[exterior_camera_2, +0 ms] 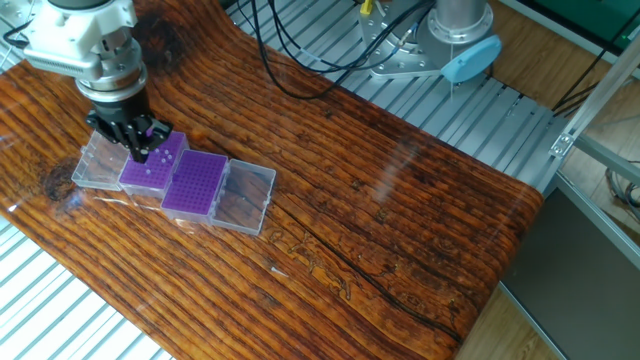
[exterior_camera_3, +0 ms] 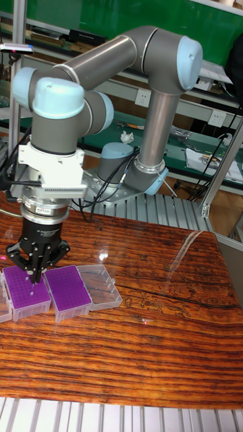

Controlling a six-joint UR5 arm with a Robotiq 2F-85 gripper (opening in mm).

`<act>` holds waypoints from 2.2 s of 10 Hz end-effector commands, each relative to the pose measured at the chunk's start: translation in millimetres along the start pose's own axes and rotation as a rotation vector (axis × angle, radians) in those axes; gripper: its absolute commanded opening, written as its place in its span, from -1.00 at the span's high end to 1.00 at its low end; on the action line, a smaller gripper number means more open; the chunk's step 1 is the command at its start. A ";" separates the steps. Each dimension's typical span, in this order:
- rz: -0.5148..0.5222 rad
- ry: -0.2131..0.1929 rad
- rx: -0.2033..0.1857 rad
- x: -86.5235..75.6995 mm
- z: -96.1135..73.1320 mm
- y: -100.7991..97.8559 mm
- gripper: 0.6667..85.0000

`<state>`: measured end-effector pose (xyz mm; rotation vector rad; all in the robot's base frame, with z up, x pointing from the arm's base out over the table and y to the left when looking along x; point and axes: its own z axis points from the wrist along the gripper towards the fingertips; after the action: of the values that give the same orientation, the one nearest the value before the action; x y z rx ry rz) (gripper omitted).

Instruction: Transfer all small pipette tips from one holder to another

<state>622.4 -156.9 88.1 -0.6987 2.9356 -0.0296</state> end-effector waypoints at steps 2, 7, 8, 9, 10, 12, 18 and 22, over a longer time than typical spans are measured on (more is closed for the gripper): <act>-0.008 -0.025 -0.010 6.9 6.0 -6.7 0.98; -0.008 -0.032 -0.009 10.6 10.1 -8.1 0.98; -0.008 -0.033 -0.008 10.6 10.9 -8.4 0.98; -0.010 -0.040 -0.011 9.9 12.6 -7.8 0.98; -0.011 -0.044 -0.013 9.3 14.0 -7.6 0.98; -0.015 -0.052 -0.015 8.5 17.4 -7.3 0.98; -0.021 -0.072 -0.027 3.6 21.6 -4.4 0.98; -0.020 -0.073 -0.031 4.8 21.3 -3.3 0.98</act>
<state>621.2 -164.2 65.4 -0.7292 2.8738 0.0177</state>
